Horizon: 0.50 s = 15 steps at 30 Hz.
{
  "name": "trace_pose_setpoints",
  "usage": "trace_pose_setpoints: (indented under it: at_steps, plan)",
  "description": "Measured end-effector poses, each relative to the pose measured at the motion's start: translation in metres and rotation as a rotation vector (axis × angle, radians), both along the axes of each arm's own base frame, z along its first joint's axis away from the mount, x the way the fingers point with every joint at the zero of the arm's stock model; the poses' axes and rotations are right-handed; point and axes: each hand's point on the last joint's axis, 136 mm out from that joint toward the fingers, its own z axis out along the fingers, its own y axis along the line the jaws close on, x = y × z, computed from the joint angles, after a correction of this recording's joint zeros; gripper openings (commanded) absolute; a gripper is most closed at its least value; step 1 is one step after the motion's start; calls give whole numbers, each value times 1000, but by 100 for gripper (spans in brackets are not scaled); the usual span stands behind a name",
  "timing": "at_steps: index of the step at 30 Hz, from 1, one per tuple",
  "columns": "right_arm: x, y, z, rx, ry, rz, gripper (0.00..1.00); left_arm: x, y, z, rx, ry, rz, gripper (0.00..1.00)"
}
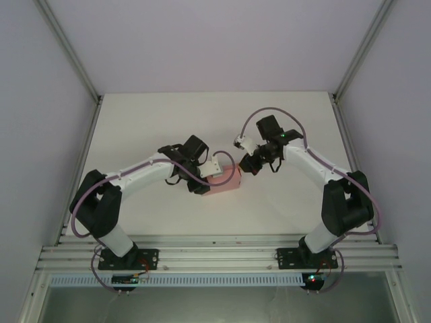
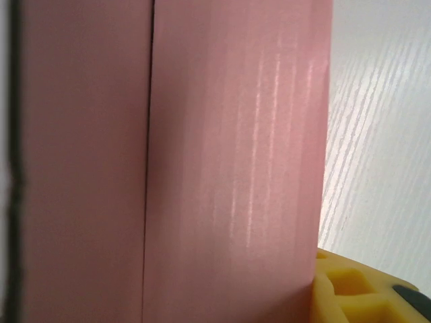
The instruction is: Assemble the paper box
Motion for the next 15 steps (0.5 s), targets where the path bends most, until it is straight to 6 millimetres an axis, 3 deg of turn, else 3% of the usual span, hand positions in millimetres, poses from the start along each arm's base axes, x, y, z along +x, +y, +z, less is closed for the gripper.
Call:
trace_pose_setpoints:
  at_steps: [7, 15]
  plan:
    - [0, 3, 7, 90, 255, -300, 0, 2, -2, 1, -8, -9, 2, 28]
    - [5, 0, 3, 60, 259, -385, 0, 5, -4, 1, -21, -18, 20, 30]
